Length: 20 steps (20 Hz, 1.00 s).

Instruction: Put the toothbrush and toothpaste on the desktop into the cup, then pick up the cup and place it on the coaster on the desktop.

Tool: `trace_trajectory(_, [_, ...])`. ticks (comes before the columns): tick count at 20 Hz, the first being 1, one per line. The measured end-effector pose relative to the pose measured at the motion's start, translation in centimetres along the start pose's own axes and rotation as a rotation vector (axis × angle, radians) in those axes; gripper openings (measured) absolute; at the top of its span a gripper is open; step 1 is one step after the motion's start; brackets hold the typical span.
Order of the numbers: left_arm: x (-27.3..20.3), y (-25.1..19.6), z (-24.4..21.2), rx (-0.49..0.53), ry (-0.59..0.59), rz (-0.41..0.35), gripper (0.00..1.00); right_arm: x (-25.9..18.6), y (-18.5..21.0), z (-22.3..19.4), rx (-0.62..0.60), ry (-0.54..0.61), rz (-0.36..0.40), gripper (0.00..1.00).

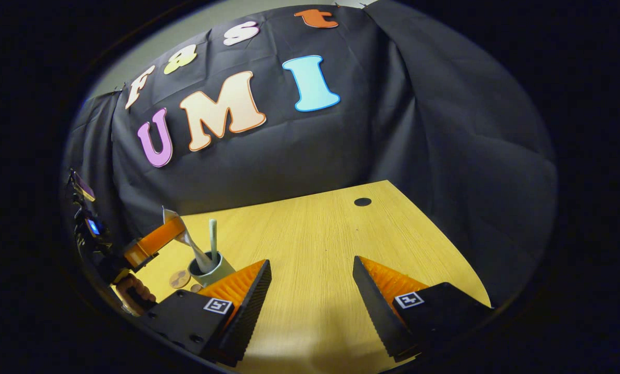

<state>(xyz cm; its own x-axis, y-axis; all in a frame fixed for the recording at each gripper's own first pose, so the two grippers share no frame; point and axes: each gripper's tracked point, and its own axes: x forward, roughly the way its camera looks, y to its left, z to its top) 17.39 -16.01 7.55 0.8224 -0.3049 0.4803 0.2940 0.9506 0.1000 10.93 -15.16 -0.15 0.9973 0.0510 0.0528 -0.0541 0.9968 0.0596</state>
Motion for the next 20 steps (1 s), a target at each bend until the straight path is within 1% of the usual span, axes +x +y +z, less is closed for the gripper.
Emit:
trace_trajectory(2, [-0.2,-0.5,-0.5,0.014,0.003,-0.015,0.08,0.0,0.4,0.0,-0.021,-0.002,0.014,0.97])
trace_trajectory(4, [-0.6,-1.0,-0.8,-0.011,0.014,-0.036,0.12,0.1,1.3,0.0,-0.024,0.005,0.043,0.97])
trace_trajectory(6, [-1.1,-1.8,0.2,-0.045,-0.006,-0.053,0.48,0.0,1.9,0.0,-0.038,0.009,0.061,0.97])
trace_trajectory(7, [-1.3,-1.9,1.1,-0.05,-0.022,-0.05,0.65,0.1,2.3,0.0,-0.048,0.014,0.069,0.97])
trace_trajectory(8, [-1.6,-1.6,2.4,-0.04,-0.034,-0.028,0.83,0.0,2.8,-0.1,-0.059,0.023,0.079,0.97])
trace_trajectory(10, [-2.6,-0.9,4.5,-0.014,-0.036,0.015,0.94,-0.1,4.4,-0.5,-0.078,0.057,0.111,0.97])
trace_trajectory(14, [-6.5,2.0,8.4,0.042,0.006,0.148,0.94,-0.7,9.2,-0.9,-0.11,0.143,0.218,0.97])
trace_trajectory(17, [-10.4,5.3,10.8,0.085,0.029,0.274,0.94,-0.6,12.7,-1.7,-0.141,0.211,0.303,0.98])
trace_trajectory(20, [-14.3,8.5,12.1,0.121,0.054,0.393,0.94,0.0,15.2,-3.6,-0.163,0.318,0.369,0.97])
